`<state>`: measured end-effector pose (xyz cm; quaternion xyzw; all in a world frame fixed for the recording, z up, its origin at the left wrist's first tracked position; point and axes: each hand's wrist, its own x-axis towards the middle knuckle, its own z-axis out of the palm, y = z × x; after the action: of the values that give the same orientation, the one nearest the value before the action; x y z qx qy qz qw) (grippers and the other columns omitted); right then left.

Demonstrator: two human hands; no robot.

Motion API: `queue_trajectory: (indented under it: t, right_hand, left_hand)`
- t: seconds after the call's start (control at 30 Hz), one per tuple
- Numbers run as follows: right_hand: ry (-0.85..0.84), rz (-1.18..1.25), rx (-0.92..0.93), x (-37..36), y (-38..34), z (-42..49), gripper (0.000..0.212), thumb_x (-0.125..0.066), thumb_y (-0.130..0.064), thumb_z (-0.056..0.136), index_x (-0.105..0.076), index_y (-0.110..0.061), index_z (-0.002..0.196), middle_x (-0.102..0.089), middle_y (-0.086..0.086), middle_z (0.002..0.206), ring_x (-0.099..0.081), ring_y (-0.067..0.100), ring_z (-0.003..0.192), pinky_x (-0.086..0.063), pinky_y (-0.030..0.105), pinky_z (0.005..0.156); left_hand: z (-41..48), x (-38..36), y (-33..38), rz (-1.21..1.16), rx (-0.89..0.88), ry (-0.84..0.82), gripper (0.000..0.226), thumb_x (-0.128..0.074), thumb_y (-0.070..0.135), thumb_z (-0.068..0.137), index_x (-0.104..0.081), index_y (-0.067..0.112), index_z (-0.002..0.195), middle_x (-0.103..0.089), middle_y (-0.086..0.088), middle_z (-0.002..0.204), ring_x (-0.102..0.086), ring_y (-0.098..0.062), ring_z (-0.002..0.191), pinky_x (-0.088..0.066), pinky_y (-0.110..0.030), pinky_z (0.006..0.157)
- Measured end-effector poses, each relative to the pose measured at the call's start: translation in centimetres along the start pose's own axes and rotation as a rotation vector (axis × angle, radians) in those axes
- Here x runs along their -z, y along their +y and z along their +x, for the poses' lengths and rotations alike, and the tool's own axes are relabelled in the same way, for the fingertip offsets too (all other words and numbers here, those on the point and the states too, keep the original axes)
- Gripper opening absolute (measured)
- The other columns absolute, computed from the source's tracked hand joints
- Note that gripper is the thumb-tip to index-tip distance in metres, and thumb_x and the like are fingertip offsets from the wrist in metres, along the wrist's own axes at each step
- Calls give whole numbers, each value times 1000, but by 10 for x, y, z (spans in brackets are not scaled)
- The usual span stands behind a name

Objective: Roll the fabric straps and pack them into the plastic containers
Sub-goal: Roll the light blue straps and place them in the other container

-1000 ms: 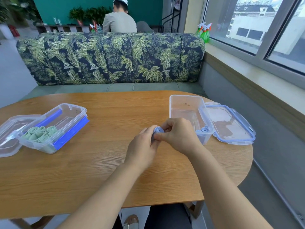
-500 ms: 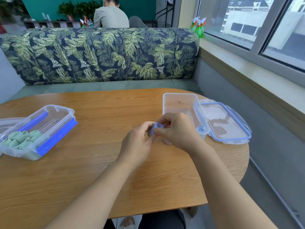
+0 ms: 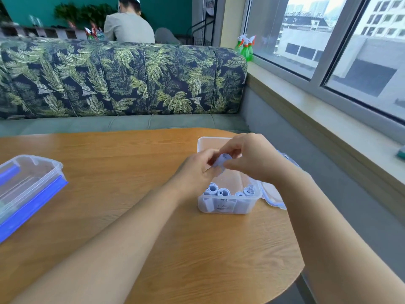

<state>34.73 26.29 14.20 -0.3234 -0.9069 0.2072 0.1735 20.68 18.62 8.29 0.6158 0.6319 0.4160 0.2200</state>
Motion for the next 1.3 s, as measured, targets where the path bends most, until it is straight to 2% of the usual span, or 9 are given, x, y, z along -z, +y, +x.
queue_trajectory:
  t: [0.13,0.2,0.27,0.37,0.43,0.6,0.73,0.8,1.3]
  right_hand:
    - [9,-38,-70,2,13,5,13,-73,-13,75,-75,-13,88,-67,7,76,-61,25,72,-52,40,69]
    - [4,-78,-125,1,17,6,11,-76,-20,74,-75,-16,84,-65,1,72,-61,23,72,-51,35,65]
    - [5,-154,-185,-1,22,7,11,-76,-25,73,-75,-19,83,-66,-2,74,-60,19,72,-48,30,62]
    - [-6,-257,-274,-7,31,11,10,-72,-28,76,-73,-25,86,-69,-4,81,-60,18,76,-42,24,58]
    - [-26,-299,-305,-13,39,14,12,-70,-27,77,-72,-25,89,-70,-2,85,-61,19,80,-38,23,54]
    - [-98,-365,-347,-33,53,20,18,-70,-29,79,-72,-22,95,-69,1,90,-61,20,80,-37,25,54]
    - [-120,-392,-349,-46,64,22,23,-71,-32,78,-70,-19,97,-67,1,90,-60,21,92,-42,29,70]
    - [-108,-405,-344,-52,68,23,25,-71,-34,76,-69,-19,96,-59,0,83,-52,21,97,-37,31,75]
    - [-106,-480,-287,-60,67,23,29,-72,-46,71,-69,-20,83,-63,-3,81,-48,20,93,-22,39,81]
  left_hand:
    - [10,-12,-3,-66,63,-30,31,-55,28,98,-49,22,128,-67,14,100,-62,-6,96,-50,-31,86]
    - [15,-18,-4,-52,88,-40,40,-55,25,97,-42,26,135,-67,16,107,-60,2,82,-47,-30,84]
    - [18,-24,-7,62,122,-32,53,-55,23,96,-33,31,143,-65,18,114,-57,0,72,-39,-33,91]
    - [19,-27,-15,304,178,68,53,-53,25,95,-32,39,143,-62,22,119,-55,-13,93,-20,-25,100]
    - [18,-30,-15,352,188,125,48,-54,29,94,-38,40,138,-62,22,114,-52,-7,99,-17,-25,96]
    - [19,-43,-17,486,206,88,49,-60,29,88,-42,39,132,-64,21,109,-43,-3,118,-18,-31,88]
    - [19,-50,-22,527,225,49,52,-64,36,85,-42,40,132,-65,21,103,-42,-4,117,-15,-32,80]
    - [20,-52,-24,527,233,52,52,-64,36,84,-42,39,132,-65,21,99,-44,-4,116,-16,-32,81]
    - [22,-55,-27,483,285,68,52,-65,37,85,-43,39,132,-65,20,92,-46,-5,112,-17,-32,83]
